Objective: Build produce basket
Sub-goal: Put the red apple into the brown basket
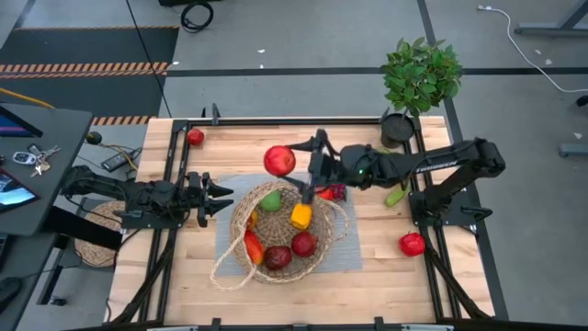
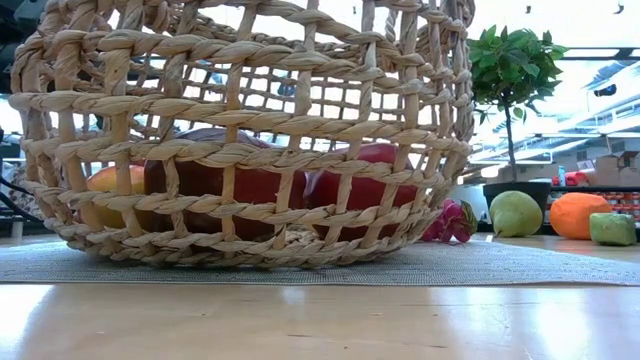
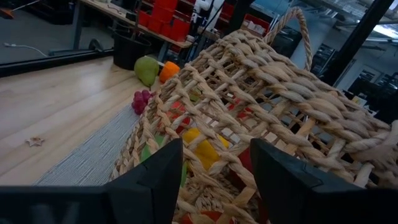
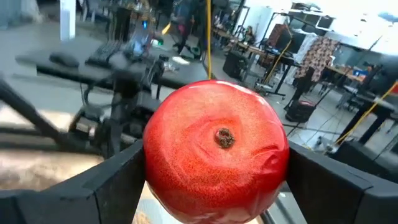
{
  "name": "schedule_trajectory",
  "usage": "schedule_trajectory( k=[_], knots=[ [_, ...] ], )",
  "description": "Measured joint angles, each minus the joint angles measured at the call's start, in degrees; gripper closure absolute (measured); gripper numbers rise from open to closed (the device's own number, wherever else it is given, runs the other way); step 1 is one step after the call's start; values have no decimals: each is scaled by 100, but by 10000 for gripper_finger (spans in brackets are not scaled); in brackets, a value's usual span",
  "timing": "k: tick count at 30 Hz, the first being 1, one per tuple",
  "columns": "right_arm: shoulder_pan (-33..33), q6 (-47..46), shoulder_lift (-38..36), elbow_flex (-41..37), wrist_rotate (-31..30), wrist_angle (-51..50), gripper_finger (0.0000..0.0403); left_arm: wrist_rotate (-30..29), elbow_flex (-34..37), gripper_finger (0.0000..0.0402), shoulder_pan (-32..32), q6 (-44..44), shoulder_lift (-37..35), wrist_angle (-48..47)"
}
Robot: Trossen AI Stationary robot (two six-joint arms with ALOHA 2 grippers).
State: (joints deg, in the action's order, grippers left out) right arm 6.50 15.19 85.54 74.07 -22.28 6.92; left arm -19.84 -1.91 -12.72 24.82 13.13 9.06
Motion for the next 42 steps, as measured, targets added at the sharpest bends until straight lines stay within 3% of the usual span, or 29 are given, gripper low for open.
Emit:
schedule_trajectory(
  k=[28,42],
  knots=[
    [1145,4140,271,-3,-380,-439,50,-1,-1,206,-2,1,37,4],
    [1394,4759,632,-4,-462,-361,50,-2,2,204,-1,-1,36,-2]
  ],
)
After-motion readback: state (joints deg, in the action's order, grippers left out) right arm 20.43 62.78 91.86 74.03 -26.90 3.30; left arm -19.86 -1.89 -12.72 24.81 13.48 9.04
